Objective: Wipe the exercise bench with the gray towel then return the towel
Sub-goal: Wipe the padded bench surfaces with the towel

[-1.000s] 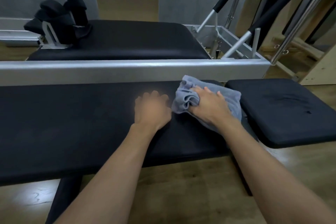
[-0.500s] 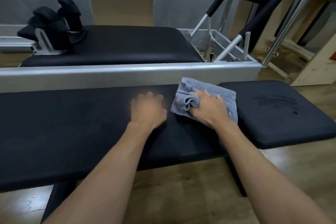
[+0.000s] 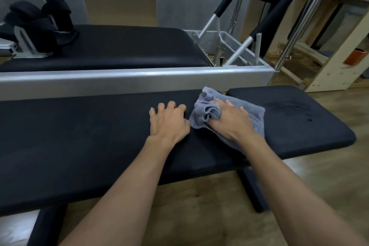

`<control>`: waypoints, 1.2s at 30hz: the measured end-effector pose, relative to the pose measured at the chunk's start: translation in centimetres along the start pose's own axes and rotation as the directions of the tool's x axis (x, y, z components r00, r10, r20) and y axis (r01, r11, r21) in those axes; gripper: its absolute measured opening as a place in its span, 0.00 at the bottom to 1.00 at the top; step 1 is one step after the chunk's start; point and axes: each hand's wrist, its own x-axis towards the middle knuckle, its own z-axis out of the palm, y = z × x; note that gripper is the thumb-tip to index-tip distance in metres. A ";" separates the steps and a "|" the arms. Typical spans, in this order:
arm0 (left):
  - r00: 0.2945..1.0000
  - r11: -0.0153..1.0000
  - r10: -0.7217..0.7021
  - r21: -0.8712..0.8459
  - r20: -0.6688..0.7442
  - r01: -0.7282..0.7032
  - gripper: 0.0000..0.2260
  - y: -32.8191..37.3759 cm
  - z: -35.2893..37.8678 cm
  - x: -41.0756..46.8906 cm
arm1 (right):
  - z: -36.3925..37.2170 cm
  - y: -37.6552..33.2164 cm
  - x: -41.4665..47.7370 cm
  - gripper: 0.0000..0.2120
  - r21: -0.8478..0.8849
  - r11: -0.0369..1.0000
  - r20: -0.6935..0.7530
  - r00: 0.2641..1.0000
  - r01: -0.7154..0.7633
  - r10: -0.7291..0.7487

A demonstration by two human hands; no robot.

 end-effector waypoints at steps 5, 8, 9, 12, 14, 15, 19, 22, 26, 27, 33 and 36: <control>1.000 1.000 -0.013 0.005 -0.017 0.013 0.16 -0.2 0.7 0.3 | 0.1 -0.1 8.2 0.20 0.042 0.997 0.020 0.998 -0.059 0.059; 1.000 1.000 -0.018 0.010 -0.020 0.018 0.16 -0.3 0.8 0.3 | 0.3 -0.2 9.6 0.24 0.055 0.996 0.010 0.998 -0.065 0.064; 1.000 1.000 -0.022 0.011 -0.020 0.022 0.16 -0.2 0.7 0.3 | 0.4 -0.1 9.4 0.23 0.042 0.998 -0.004 0.999 -0.052 0.052; 0.999 0.999 -0.041 0.020 -0.021 0.041 0.15 0.2 0.4 0.3 | 0.7 0.4 6.8 0.19 0.012 1.000 -0.047 0.999 -0.004 0.004; 0.998 0.998 -0.067 0.000 -0.020 0.067 0.14 0.6 0.1 0.4 | 1.0 1.0 4.0 0.18 -0.001 1.000 -0.046 0.999 0.028 -0.028; 0.997 0.997 -0.079 -0.019 -0.023 0.078 0.13 0.8 0.0 0.5 | 1.0 1.3 2.4 0.19 -0.011 0.999 -0.046 0.998 0.046 -0.046; 0.995 0.994 -0.080 -0.074 -0.052 0.076 0.12 2.1 -0.3 1.1 | 0.9 2.6 -5.1 0.35 -0.020 0.998 0.006 0.998 0.057 -0.057; 0.999 0.995 -0.020 -0.094 -0.045 0.016 0.12 4.2 -0.1 1.6 | 1.3 3.6 -10.0 0.40 0.008 0.998 0.002 0.998 0.067 -0.067; 0.997 0.991 0.069 -0.112 -0.022 -0.071 0.13 7.2 1.0 2.3 | 1.2 5.0 -13.7 0.29 0.045 0.995 0.036 0.996 0.083 -0.085; 0.997 0.990 0.080 -0.117 -0.018 -0.081 0.13 7.7 1.3 2.5 | 1.0 5.1 -14.1 0.29 0.054 0.995 0.037 0.995 0.088 -0.090; 0.998 0.991 0.059 -0.117 -0.029 -0.062 0.14 8.6 2.0 4.5 | 0.0 3.8 -11.3 0.26 0.082 0.994 -0.093 0.994 0.072 -0.065; 0.998 0.992 0.044 -0.118 -0.048 -0.049 0.14 8.1 2.0 4.9 | 0.8 3.3 -9.7 0.26 0.025 0.998 -0.126 0.991 0.052 -0.048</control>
